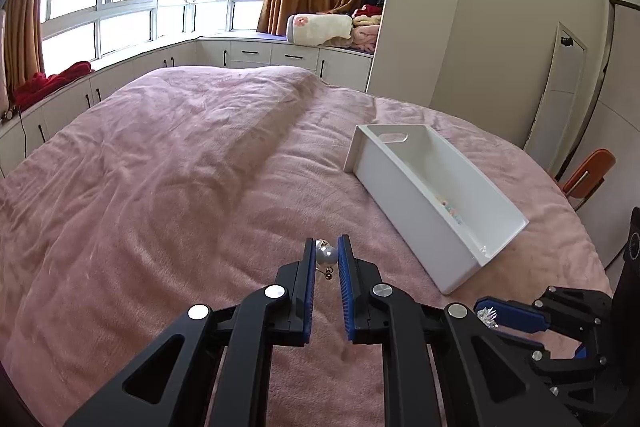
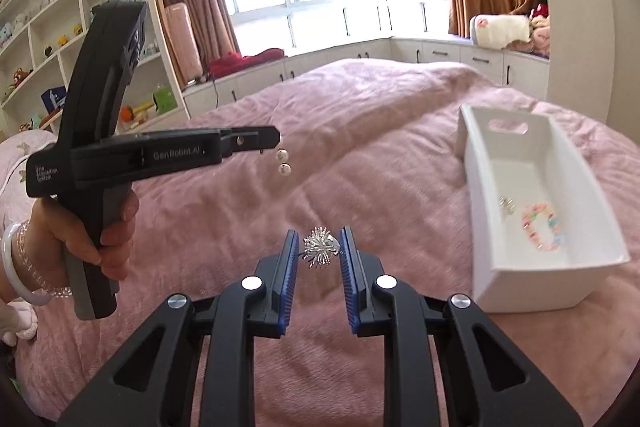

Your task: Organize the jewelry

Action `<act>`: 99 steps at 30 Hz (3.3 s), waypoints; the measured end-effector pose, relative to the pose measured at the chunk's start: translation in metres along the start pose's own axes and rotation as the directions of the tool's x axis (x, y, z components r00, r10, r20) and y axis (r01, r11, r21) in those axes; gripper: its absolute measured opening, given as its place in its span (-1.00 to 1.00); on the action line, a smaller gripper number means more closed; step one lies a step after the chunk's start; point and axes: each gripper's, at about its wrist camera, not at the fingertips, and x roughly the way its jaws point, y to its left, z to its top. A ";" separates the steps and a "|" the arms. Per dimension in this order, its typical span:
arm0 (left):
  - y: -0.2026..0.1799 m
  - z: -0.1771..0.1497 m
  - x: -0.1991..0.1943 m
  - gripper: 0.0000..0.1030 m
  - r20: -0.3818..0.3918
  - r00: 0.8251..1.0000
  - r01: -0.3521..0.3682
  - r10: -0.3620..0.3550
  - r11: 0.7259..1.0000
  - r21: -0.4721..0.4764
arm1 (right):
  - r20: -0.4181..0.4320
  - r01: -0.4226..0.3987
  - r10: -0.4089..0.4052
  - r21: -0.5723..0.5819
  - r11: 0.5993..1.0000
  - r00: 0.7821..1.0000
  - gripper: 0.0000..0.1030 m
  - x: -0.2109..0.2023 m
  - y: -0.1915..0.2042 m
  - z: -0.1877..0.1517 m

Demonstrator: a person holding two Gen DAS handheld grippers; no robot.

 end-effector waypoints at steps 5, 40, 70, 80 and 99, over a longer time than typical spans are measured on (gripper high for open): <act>-0.019 0.014 0.007 -0.69 -0.009 1.000 0.004 -0.004 0.999 0.033 | 0.035 0.034 -0.035 0.012 0.999 0.999 -0.59 -0.013 -0.021 0.010; -0.172 0.072 0.222 -0.69 -0.184 0.968 0.196 -0.170 0.971 0.137 | -0.026 0.258 -0.257 0.140 0.956 0.966 -0.59 0.014 -0.197 0.012; -0.161 0.065 0.167 0.67 -0.096 0.993 0.089 -0.073 0.982 0.169 | -0.012 0.392 -0.391 0.026 0.920 0.920 0.58 -0.018 -0.160 0.025; -0.156 0.074 0.076 0.79 0.012 0.999 0.041 -0.043 0.987 0.157 | 0.056 0.403 -0.403 -0.004 0.915 0.914 0.68 -0.067 -0.118 0.038; -0.145 0.015 -0.050 0.83 0.129 0.987 -0.109 0.098 0.990 0.084 | 0.126 0.436 -0.430 -0.026 0.900 0.894 0.87 -0.124 -0.064 0.015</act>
